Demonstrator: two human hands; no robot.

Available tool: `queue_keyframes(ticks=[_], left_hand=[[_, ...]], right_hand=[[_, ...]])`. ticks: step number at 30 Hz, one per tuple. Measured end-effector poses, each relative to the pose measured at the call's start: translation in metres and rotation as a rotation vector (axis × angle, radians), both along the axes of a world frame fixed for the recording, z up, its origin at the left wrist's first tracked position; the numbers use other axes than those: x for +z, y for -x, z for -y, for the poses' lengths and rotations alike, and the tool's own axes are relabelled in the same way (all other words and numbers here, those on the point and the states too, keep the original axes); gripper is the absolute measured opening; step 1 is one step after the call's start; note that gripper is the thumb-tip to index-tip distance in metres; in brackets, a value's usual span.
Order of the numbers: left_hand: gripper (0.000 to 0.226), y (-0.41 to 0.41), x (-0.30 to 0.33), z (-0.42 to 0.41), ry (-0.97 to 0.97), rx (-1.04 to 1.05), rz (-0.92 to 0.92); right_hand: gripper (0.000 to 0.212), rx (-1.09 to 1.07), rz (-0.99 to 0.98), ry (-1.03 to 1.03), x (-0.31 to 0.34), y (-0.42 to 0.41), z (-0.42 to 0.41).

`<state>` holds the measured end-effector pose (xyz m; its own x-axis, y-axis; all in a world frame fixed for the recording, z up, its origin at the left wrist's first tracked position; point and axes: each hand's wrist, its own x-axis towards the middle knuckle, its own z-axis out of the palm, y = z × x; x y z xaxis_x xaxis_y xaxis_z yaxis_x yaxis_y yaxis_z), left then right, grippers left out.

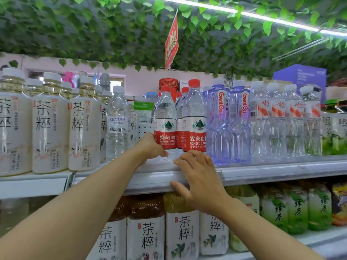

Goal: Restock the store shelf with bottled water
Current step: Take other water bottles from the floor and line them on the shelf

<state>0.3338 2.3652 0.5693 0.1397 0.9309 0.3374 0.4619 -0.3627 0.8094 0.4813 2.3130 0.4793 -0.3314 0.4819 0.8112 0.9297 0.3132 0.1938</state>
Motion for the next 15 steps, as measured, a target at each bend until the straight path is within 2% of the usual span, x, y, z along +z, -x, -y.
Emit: queue_keyframes(ticks=[3, 5, 10, 15], left_hand=[[0.067, 0.009, -0.003, 0.011, -0.064, 0.093, -0.029], [0.071, 0.015, -0.005, 0.022, -0.168, 0.105, -0.022], [0.051, 0.012, -0.024, 0.063, -0.351, -0.045, 0.071], [0.037, -0.001, -0.062, 0.099, -0.265, -0.229, 0.139]], right_hand=[[0.054, -0.036, -0.021, 0.042, -0.002, 0.003, 0.008], [0.057, -0.072, -0.054, 0.034, -0.006, 0.004, 0.016], [0.056, -0.127, -0.139, 0.053, -0.025, 0.000, 0.044], [0.059, -0.193, -0.144, 0.106, -0.059, -0.020, 0.074]])
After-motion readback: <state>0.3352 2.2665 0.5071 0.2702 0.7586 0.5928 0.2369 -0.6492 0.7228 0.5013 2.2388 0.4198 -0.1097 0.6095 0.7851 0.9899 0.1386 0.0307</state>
